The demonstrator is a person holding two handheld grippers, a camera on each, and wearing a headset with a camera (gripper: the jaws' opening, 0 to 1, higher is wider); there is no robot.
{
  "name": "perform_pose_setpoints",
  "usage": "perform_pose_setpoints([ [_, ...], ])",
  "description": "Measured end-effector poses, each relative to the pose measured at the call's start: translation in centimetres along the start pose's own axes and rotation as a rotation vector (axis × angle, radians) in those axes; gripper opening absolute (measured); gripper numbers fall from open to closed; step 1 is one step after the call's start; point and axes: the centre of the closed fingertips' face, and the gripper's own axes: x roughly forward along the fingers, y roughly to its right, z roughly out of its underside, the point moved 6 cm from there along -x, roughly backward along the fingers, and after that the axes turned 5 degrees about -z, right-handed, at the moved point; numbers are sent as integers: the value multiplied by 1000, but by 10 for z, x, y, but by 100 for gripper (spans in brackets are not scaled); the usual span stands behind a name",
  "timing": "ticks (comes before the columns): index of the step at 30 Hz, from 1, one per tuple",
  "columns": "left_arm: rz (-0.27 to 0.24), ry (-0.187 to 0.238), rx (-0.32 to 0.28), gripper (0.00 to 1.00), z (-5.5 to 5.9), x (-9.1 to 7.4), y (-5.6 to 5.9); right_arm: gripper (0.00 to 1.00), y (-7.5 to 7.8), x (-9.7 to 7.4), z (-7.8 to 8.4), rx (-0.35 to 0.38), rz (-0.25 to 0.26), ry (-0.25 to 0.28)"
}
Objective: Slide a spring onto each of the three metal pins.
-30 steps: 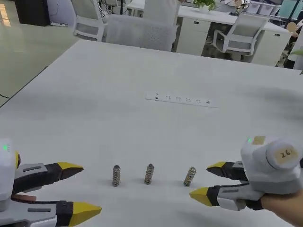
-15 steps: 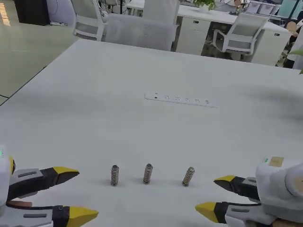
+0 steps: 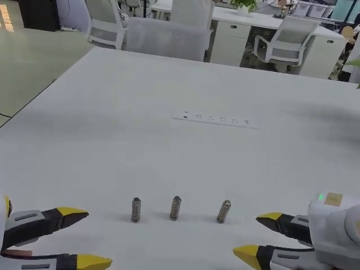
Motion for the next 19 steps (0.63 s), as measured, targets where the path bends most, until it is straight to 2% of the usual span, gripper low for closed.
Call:
perform_pose_setpoints([
  [19, 1, -6, -6, 57, 3, 1, 1, 48, -3, 3, 0, -2, -7, 5],
])
